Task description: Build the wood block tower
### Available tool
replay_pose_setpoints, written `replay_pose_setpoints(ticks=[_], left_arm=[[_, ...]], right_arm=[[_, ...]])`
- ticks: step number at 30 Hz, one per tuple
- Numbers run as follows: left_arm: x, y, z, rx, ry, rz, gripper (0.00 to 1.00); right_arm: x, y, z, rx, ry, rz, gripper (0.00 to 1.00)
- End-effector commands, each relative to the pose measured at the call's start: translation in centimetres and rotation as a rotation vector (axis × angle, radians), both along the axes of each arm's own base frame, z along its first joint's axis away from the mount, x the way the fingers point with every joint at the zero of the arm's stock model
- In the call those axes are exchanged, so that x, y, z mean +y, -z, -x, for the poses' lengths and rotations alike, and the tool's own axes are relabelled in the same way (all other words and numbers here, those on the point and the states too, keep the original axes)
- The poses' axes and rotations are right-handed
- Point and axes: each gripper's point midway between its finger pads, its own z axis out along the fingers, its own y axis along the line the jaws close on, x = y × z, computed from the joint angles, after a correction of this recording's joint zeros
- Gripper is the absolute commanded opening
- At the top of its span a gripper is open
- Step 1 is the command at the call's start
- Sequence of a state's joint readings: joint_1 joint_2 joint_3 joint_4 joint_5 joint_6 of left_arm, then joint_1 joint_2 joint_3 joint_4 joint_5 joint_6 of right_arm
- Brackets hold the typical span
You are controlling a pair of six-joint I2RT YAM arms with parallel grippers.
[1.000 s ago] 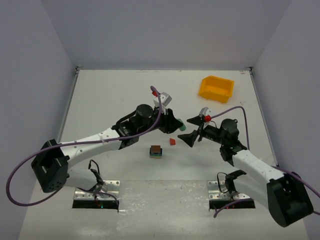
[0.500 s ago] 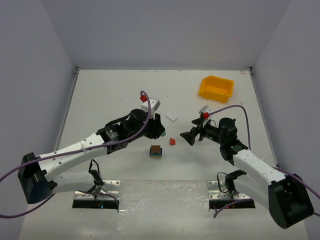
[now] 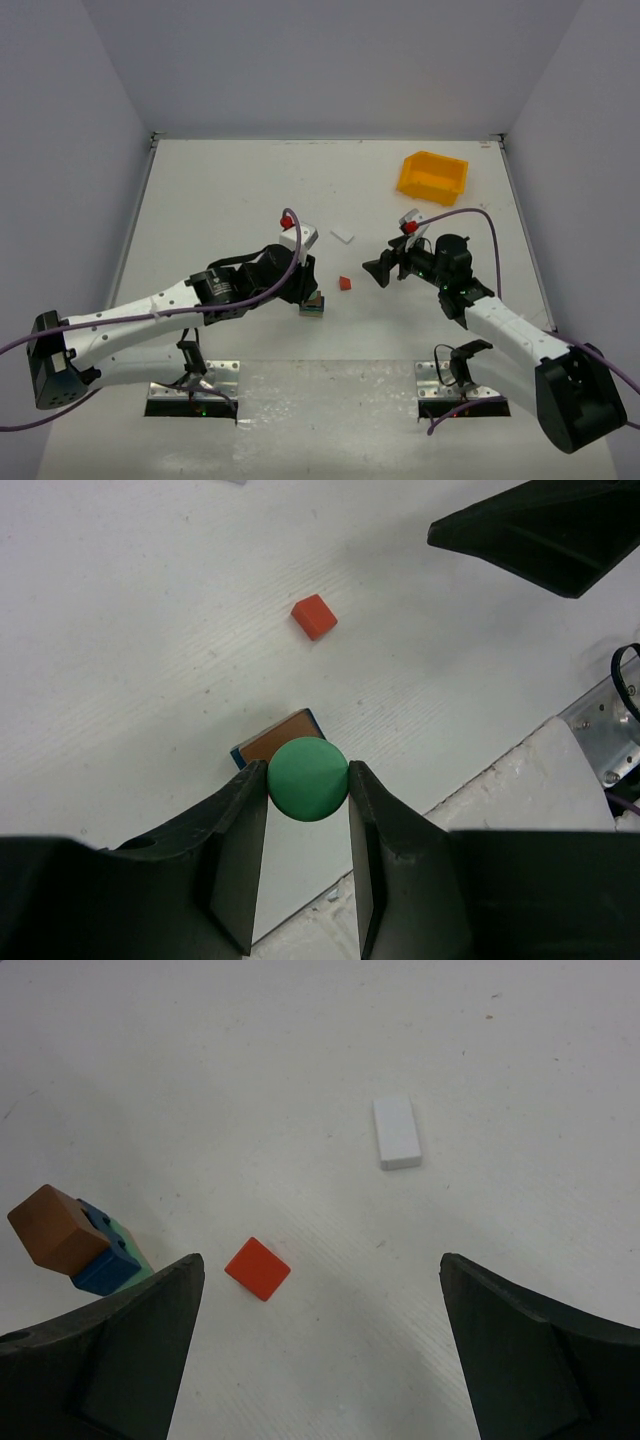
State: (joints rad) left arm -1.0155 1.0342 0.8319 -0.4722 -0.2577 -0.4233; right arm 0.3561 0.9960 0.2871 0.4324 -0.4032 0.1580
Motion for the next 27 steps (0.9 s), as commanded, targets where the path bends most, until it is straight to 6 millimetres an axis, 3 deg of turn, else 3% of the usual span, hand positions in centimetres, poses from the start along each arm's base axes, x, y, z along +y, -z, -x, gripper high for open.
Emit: replay_pose_setpoints(ticks=[1, 19, 27], left_arm=[[-0.3, -1.3, -0.8, -0.063, -0.059, 0.036, 0.00], [-1.8, 0.1, -0.6, -0.065, 0.001, 0.038, 0.00], [-1.1, 1.0, -0.3, -0.056, -0.033, 0.010, 0.00]], right_arm=[[0.3, -2.3, -1.5, -0.058, 0.020, -0.021, 0.99], [0.5, -1.7, -1.8, -0.017, 0.016, -0.010, 0.99], [0.5, -1.4, -1.9, -0.001, 0.015, -0.005, 0.99]])
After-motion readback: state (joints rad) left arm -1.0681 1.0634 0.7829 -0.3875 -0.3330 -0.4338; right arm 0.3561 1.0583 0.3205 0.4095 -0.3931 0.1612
